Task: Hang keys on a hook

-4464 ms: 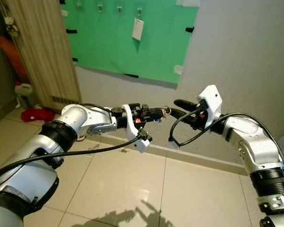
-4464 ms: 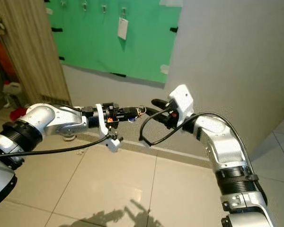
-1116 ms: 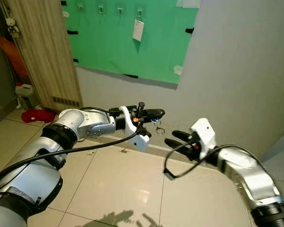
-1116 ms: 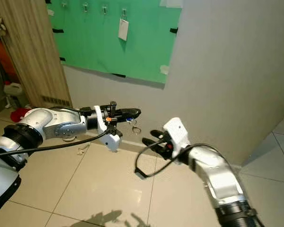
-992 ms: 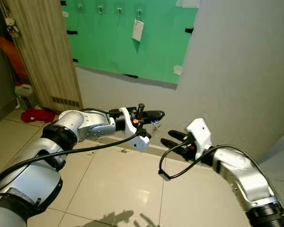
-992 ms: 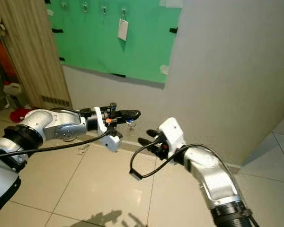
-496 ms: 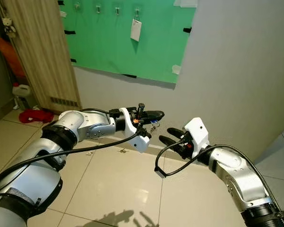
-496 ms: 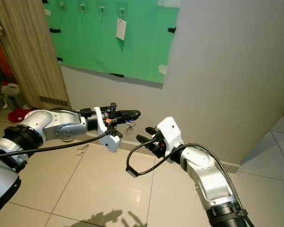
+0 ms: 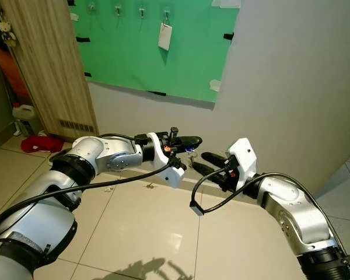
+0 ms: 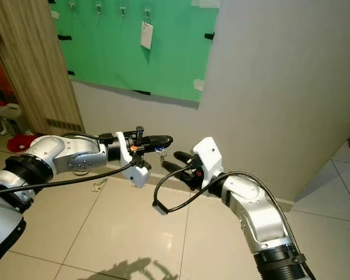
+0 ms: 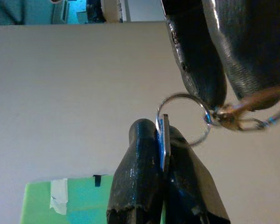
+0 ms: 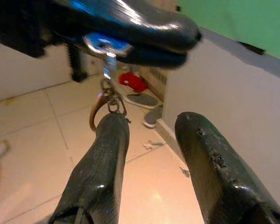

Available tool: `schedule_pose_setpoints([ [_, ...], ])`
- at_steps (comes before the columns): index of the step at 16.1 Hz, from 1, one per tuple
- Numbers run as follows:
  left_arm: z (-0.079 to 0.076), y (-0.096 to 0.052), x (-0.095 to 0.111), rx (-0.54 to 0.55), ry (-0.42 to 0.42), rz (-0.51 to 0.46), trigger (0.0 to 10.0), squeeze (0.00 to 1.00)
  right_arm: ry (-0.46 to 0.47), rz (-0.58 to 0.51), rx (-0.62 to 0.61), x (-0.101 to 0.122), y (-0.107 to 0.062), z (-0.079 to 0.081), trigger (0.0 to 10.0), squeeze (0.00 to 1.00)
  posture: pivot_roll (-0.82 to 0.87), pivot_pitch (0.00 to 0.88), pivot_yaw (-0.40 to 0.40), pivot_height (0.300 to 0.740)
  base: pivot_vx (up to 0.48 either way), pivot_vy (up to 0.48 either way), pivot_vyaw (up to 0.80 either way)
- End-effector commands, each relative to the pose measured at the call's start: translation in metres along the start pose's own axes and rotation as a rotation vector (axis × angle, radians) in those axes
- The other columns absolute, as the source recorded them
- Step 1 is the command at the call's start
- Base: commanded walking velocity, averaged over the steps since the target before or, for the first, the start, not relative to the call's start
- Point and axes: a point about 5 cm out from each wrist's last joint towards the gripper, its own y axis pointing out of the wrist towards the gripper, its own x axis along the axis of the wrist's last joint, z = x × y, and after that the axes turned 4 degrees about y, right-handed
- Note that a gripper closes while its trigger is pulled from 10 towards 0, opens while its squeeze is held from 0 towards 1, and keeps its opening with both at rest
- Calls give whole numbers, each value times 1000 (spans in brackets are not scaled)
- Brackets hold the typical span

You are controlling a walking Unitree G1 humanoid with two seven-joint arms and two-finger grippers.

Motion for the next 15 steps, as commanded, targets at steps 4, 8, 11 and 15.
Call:
schedule_pose_setpoints([
  [4, 2, 3, 3, 12, 8, -18, 10000, 0, 15, 4, 38, 7, -11, -5, 10000, 0, -92, 0, -34, 740, 0, 0, 0],
  [8, 2, 3, 3, 13, 8, -14, 10000, 0, 13, 26, 43, 7, -15, -7, 10000, 0, -96, 0, -36, 740, 0, 0, 0],
  [11, 1, 4, 3, 12, 6, -14, 10000, 0, 20, 28, 49, 7, -15, -6, 10000, 0, -97, 0, -36, 740, 0, 0, 0],
  [15, 0, 4, 3, 8, 6, -13, 10000, 0, 57, 26, 81, 8, -13, 2, 10000, 0, -100, 0, -35, 740, 0, 0, 0],
])
